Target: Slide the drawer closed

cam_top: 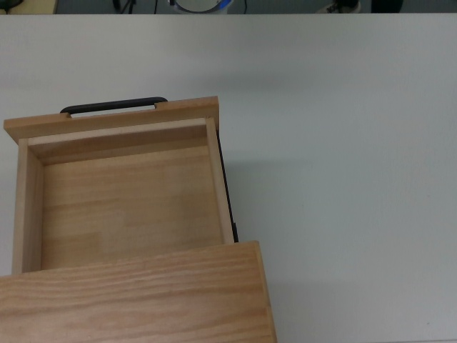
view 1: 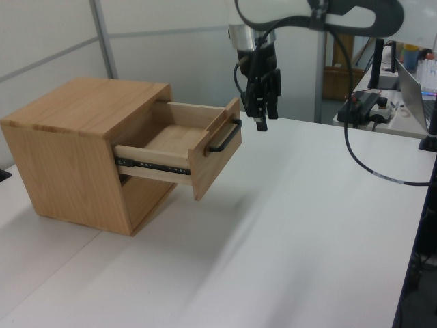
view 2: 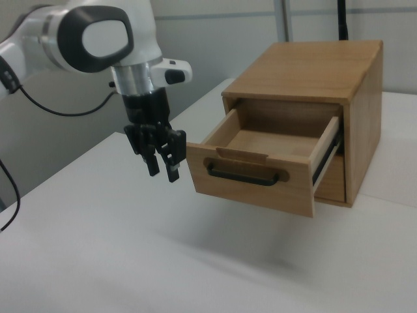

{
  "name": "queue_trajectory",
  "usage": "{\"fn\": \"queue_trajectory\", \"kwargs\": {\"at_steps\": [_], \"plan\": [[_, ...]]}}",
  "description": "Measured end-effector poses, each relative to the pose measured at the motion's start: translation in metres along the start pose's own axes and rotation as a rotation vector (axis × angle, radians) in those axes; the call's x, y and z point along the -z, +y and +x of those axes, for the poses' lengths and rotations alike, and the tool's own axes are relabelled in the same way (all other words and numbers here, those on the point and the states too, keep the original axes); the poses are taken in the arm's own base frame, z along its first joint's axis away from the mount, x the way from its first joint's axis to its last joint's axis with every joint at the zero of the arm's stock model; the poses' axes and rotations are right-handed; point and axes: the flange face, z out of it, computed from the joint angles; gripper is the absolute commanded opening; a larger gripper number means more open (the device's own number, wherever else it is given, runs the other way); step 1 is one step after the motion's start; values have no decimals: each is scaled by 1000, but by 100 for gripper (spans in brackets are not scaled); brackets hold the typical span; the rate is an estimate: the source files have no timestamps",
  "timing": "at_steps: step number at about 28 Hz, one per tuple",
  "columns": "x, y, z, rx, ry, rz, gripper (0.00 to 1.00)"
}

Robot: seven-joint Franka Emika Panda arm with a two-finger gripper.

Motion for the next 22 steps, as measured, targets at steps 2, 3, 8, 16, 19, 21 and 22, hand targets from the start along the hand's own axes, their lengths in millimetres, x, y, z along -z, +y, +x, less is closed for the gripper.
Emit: {"fn": "queue_trajectory", "kwargs": {"at_steps": [2, 3, 8, 16, 19, 21, 22], "plan": [[-8, 0, 6, 1, -12, 2, 0], [-13, 0, 12, 1, -12, 2, 0], [-32, 2, 40, 3, 34, 3, 0], [-61, 5, 82, -1, 121, -11, 0], [-66, 5, 95, -1, 171, -13, 0], [-66, 5, 98, -1, 191, -13, 0], [-66, 5, 100, -1, 201, -14, 0]]}}
